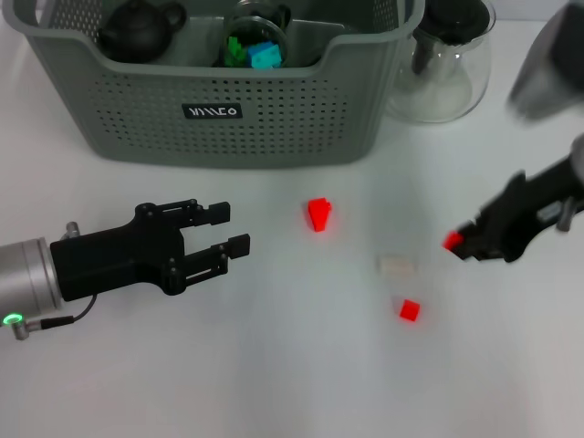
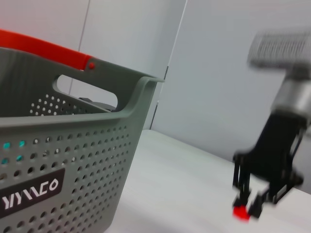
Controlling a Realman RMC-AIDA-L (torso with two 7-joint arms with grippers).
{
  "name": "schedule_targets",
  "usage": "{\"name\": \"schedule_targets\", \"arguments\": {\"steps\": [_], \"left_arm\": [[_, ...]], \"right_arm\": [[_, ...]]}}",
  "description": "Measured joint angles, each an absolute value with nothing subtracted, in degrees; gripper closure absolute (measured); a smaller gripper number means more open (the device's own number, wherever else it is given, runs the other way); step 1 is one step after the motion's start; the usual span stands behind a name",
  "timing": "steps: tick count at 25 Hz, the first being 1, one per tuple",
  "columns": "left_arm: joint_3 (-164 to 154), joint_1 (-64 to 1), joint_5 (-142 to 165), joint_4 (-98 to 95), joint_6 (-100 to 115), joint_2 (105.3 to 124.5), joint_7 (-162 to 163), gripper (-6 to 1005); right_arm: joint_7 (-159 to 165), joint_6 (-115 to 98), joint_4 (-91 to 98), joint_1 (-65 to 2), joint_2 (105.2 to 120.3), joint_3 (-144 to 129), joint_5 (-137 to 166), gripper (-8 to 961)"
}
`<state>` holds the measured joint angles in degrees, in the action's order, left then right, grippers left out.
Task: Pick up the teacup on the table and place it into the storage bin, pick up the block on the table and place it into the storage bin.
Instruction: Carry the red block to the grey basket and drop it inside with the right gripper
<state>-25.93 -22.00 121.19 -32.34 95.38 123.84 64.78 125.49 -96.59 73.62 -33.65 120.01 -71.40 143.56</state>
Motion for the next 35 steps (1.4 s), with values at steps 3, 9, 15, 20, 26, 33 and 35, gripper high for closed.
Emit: {"name": "schedule_targets", "arguments": {"steps": [3, 9, 15, 20, 26, 33, 35], "left_arm": [[-25.9, -22.0, 121.2, -32.3, 95.4, 123.84, 64.8, 459], [-25.8, -22.0, 121.2, -32.3, 95.4, 123.82, 64.8, 459], [-25.8, -22.3, 121.2, -32.3, 95.4, 123.83, 64.9, 459], [-25.8, -22.3, 121.2, -32.3, 95.4, 123.90, 64.9, 459], [-25.8, -22.4, 121.2, -32.3, 95.4, 123.97, 65.0, 459], [-25.8, -22.4, 121.2, -32.1, 95.0, 124.09, 65.0, 459], [-25.8, -22.4, 121.2, -31.8, 94.7, 124.06, 65.0, 459]], "right_arm": [[121.7, -103.5, 78.4, -33.6, 119.97, -62.3, 132.1, 757], [119.5, -104.8, 82.6, -33.5, 120.02, -54.8, 114.4, 758], [122.6, -86.6, 81.8, -37.4, 120.32, -60.4, 111.1, 758], [129.3, -70.6, 76.7, -44.6, 120.17, -66.8, 117.7, 757], [134.0, -59.5, 57.3, -59.7, 119.97, -67.8, 125.8, 757], [140.4, -49.2, 35.1, -74.6, 119.86, -67.8, 136.8, 758], [143.0, -47.7, 31.4, -77.1, 120.08, -68.0, 140.4, 758]]}}
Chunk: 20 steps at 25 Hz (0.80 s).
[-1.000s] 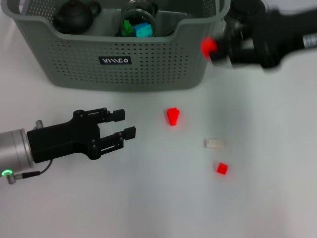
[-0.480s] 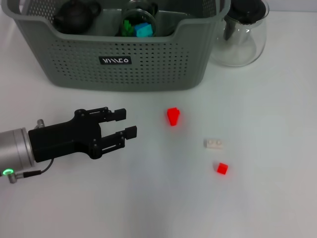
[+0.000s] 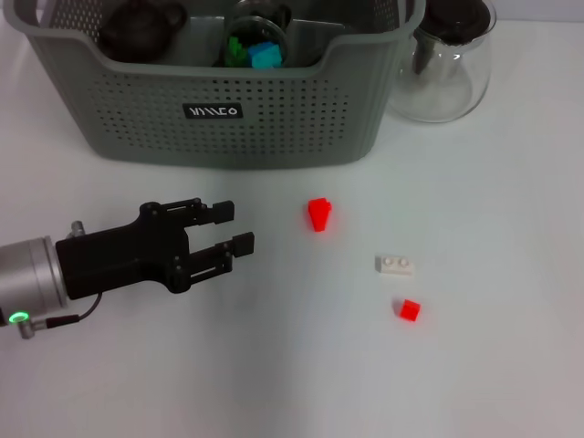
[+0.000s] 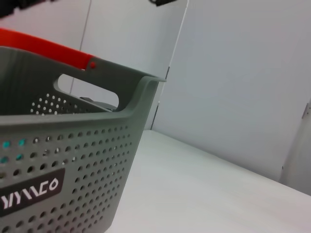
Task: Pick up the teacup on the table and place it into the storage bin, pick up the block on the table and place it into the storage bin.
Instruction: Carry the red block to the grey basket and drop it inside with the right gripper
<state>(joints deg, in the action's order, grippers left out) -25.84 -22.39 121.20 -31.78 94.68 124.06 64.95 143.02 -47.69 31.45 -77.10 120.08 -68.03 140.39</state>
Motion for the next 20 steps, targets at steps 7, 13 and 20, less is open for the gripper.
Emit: {"name": "schedule_targets", "arguments": {"steps": [7, 13, 20], "left_arm": [[-25.8, -22.4, 121.2, -31.3, 94.5, 124.01, 65.0, 459], [-25.8, -22.0, 121.2, -31.1, 94.2, 124.01, 64.9, 459], [-25.8, -22.0, 121.2, -31.0, 94.1, 124.02, 64.9, 459]], "right_arm": [[146.4, -47.5, 26.4, -79.5, 120.29, -68.3, 144.4, 758], [145.8, -47.6, 24.7, -79.0, 120.26, -68.7, 144.5, 758], [145.8, -47.4, 24.5, -78.6, 120.23, -68.9, 144.4, 757]]}}
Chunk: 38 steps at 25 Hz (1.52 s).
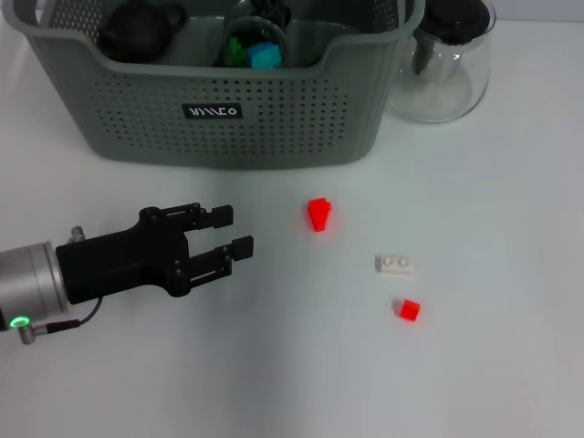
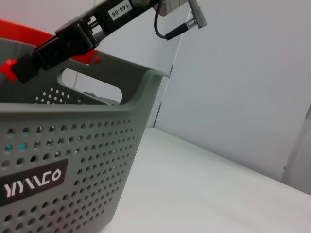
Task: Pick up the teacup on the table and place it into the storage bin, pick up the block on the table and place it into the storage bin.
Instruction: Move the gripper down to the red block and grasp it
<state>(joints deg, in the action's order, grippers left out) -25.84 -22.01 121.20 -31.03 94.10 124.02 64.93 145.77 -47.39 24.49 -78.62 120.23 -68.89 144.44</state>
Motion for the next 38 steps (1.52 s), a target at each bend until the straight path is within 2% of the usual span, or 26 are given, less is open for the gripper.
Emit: {"name": "schedule_targets", "arguments": {"steps": [16, 19, 23, 26, 29, 33, 38], "left_arm": [[-25.8, -22.0, 121.2, -31.0, 94.1, 124.01, 64.9, 459], [-25.9, -21.9, 121.2, -31.0, 94.1, 123.85, 64.9, 459], [-25.8, -21.6, 121.5, -31.1, 94.3, 123.70, 65.0, 459], [-25.8, -20.8, 121.7, -31.6, 95.7, 123.37, 64.8, 459], [-26.0, -20.5, 122.5, -32.9, 100.5, 122.50, 64.6, 459], [-25.9, -20.8, 124.7, -35.8, 111.3, 121.30, 64.5, 459], [-25.3, -20.9, 124.6, -37.1, 112.8, 121.07, 65.0, 459]], "right_arm": [[145.8, -48.8, 28.4, -77.0, 120.24, -68.4, 143.5, 567], [145.3, -53.7, 39.5, -71.3, 120.29, -68.6, 140.0, 527], [139.4, -63.4, 63.2, -57.2, 120.03, -68.7, 124.8, 485], [129.8, -72.1, 77.5, -45.1, 119.26, -67.9, 109.7, 481], [127.3, -81.2, 85.3, -36.8, 117.76, -66.3, 102.7, 478], [130.0, -95.9, 90.0, -33.0, 116.70, -63.0, 105.6, 479], [136.0, -108.0, 90.8, -34.2, 117.09, -62.8, 119.9, 479]]}}
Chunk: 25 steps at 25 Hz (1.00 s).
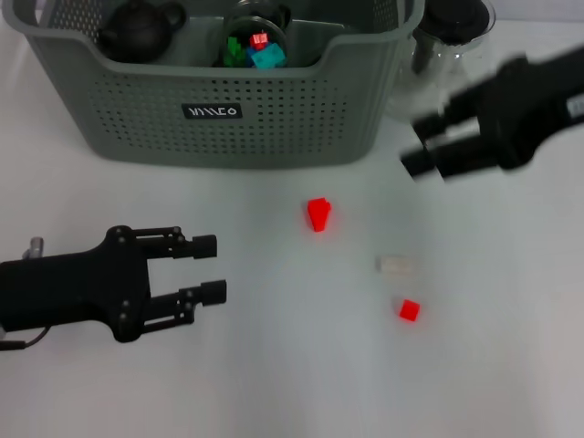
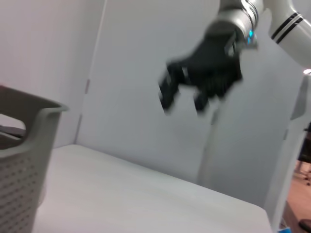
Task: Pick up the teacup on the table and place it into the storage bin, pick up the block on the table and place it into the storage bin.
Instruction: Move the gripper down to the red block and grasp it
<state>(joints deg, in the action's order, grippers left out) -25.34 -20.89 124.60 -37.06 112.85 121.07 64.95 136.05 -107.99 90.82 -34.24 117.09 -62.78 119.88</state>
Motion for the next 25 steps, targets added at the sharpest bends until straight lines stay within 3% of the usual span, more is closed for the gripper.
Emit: {"name": "schedule_targets", "arguments": {"steps": [7, 25], "left_arm": [[-22.8, -20.6, 124.4, -36.5, 110.6, 121.35, 64.8, 459], [-22.5, -20.5, 124.3, -34.7, 107.9, 121.65, 64.6, 459]], "right_arm": [[138.3, -111.8, 89.3, -39.5, 120.14, -73.4, 139.4, 479], [142.8, -98.8, 67.3, -41.5, 120.27, -85.9, 140.5, 478]]}}
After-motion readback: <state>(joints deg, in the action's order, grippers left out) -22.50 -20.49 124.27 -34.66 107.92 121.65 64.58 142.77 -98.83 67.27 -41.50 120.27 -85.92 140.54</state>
